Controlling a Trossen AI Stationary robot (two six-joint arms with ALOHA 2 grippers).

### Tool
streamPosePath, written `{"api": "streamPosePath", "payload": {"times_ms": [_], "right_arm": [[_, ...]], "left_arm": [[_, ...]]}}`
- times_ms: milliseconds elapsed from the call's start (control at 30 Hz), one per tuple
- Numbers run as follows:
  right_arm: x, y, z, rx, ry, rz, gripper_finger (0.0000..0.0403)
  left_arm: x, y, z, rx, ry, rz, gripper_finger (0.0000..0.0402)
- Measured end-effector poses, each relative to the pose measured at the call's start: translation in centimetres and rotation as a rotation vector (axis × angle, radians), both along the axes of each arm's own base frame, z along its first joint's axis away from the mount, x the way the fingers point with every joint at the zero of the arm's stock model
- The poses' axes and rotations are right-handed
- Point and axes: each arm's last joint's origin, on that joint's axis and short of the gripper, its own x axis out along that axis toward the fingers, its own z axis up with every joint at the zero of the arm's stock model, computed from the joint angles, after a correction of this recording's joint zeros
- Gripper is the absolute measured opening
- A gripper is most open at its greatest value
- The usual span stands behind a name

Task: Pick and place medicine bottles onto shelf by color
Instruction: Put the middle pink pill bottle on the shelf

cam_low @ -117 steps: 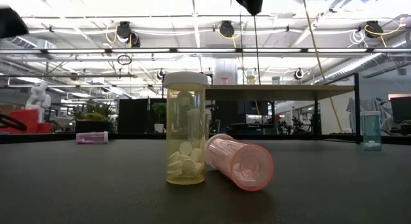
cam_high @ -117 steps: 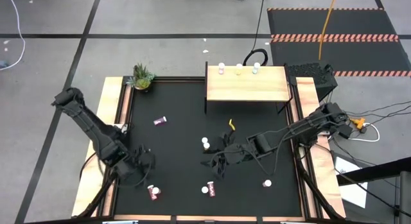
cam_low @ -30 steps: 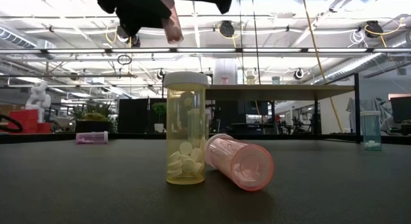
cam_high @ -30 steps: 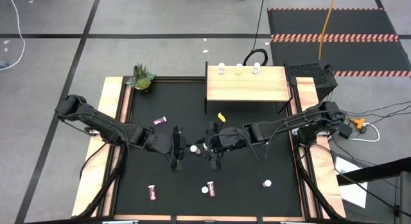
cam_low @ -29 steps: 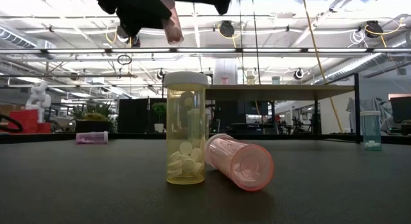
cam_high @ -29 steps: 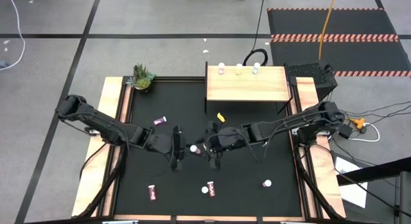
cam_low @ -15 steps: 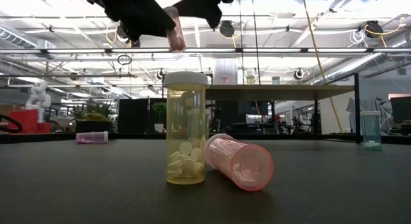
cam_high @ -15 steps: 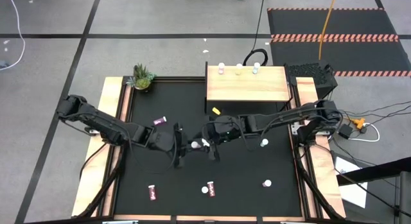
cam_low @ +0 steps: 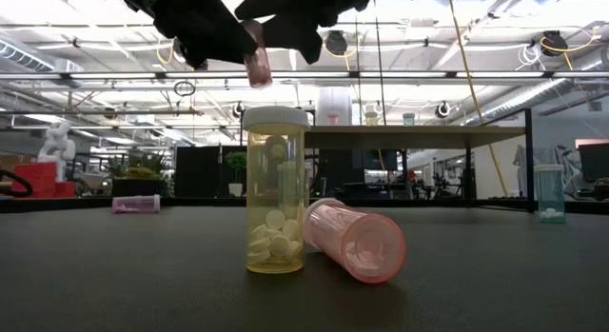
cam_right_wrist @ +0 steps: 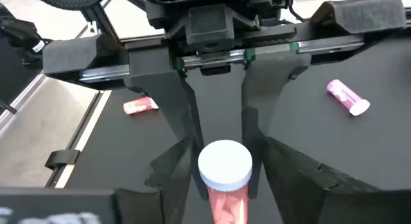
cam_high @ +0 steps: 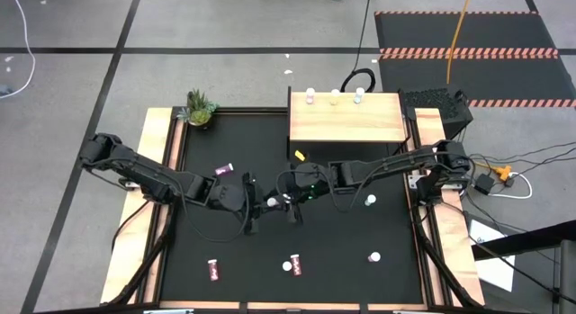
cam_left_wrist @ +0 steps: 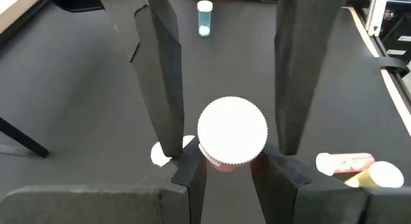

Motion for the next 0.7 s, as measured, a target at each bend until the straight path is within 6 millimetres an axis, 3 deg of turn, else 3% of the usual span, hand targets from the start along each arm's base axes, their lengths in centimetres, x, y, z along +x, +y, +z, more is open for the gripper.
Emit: {"api": "streamPosePath", "payload": {"times_ms": [267, 567, 700], "right_arm": [[-0.07, 0.01, -0.13, 0.001, 0.016, 0.003, 0.0137], [-0.06, 0.04, -0.10, 0.024, 0.017, -0.009, 0.0118], [-0.18, -0.08, 0.22, 0.025, 0.008, -0.012, 0.0117]], "left_arm": [[-0.05, -0.09, -0.03, -0.003, 0.003, 0.004, 0.0111], [-0.05, -0.09, -0.03, -0.031, 0.002, 0.022, 0.0113], [-0.04, -0.09, 0.12, -0.050, -0.007, 0.032, 0.0136]]}}
